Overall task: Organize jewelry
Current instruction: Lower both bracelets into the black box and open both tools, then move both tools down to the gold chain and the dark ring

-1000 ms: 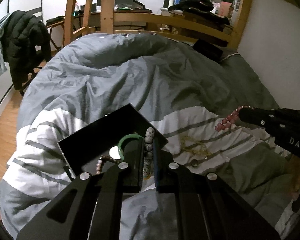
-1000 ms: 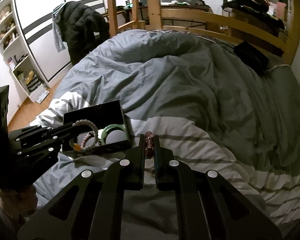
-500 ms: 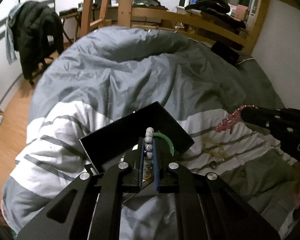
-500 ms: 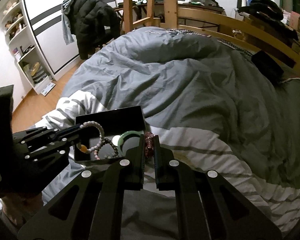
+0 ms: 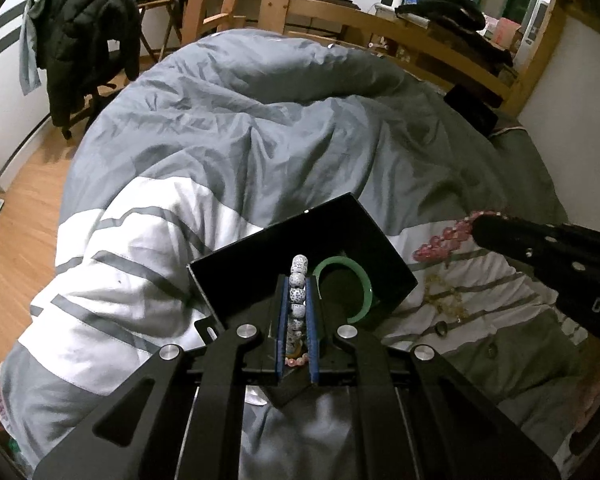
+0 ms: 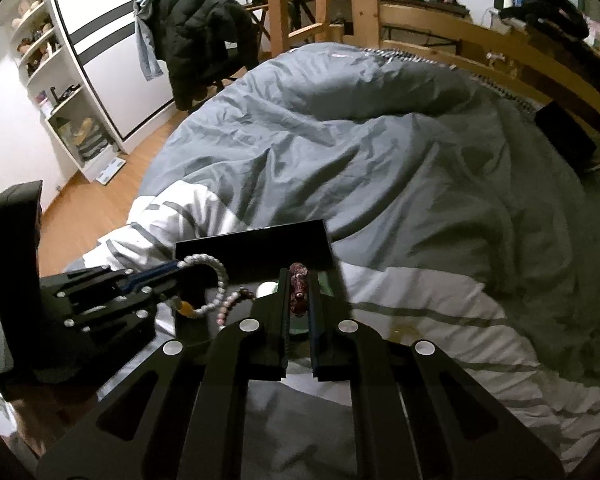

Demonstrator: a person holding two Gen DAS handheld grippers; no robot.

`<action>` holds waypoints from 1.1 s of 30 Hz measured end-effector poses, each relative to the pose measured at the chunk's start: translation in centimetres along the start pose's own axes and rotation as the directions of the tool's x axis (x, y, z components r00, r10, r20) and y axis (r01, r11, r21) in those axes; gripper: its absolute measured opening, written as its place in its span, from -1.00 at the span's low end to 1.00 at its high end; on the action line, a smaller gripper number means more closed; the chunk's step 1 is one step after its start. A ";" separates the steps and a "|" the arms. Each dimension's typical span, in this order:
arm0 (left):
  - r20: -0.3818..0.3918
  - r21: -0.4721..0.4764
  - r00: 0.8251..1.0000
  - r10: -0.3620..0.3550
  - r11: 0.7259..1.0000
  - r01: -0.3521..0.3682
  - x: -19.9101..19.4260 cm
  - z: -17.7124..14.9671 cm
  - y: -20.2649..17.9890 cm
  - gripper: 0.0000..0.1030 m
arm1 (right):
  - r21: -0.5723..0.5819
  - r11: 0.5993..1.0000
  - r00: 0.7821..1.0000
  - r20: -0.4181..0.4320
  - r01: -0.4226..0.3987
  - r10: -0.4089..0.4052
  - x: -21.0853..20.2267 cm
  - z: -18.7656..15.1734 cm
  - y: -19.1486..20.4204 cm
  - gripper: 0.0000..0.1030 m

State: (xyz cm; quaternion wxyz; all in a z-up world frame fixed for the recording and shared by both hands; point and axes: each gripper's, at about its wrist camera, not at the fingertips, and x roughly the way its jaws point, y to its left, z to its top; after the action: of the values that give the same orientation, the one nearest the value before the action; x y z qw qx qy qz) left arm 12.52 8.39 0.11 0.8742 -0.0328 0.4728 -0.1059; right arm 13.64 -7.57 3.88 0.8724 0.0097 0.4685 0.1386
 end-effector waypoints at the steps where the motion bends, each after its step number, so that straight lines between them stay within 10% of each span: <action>1: -0.002 -0.002 1.000 0.000 1.000 0.000 0.1 0.0 0.0 -0.84 | 0.000 1.000 1.000 -0.005 0.001 -0.001 0.3 0.0 0.1 -0.84; 20: -0.058 -0.065 0.998 0.012 0.998 -0.016 1.5 0.4 1.7 -0.82 | 0.033 0.999 0.992 -0.123 -0.038 0.041 7.7 -1.1 0.3 -0.82; 23: -0.040 -0.067 0.999 0.015 0.998 -0.017 1.1 0.4 1.7 -0.12 | 0.031 0.999 0.990 -0.138 -0.036 0.040 8.2 -1.3 0.4 -0.79; 25: 0.002 -0.064 1.000 0.026 0.998 -0.025 0.3 0.4 1.6 0.27 | 0.031 0.999 0.990 -0.139 -0.031 0.035 8.2 -1.3 0.3 -0.58; 29: 0.052 -0.052 0.999 0.005 0.999 -0.002 -0.8 0.6 1.3 0.36 | 0.065 0.997 0.995 -0.087 -0.033 0.039 6.5 -1.2 -1.0 0.20; 33: 0.088 -0.026 0.996 -0.027 0.999 0.030 -1.4 0.6 0.3 0.56 | 0.082 0.997 0.999 -0.047 0.014 -0.010 3.7 -1.4 -3.5 0.43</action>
State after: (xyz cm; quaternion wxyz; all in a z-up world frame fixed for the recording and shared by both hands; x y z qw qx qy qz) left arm 12.27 8.93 1.55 0.8919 -0.0562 0.4350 -0.1103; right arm 15.26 -10.17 -0.46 0.8610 0.0397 0.4941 0.1142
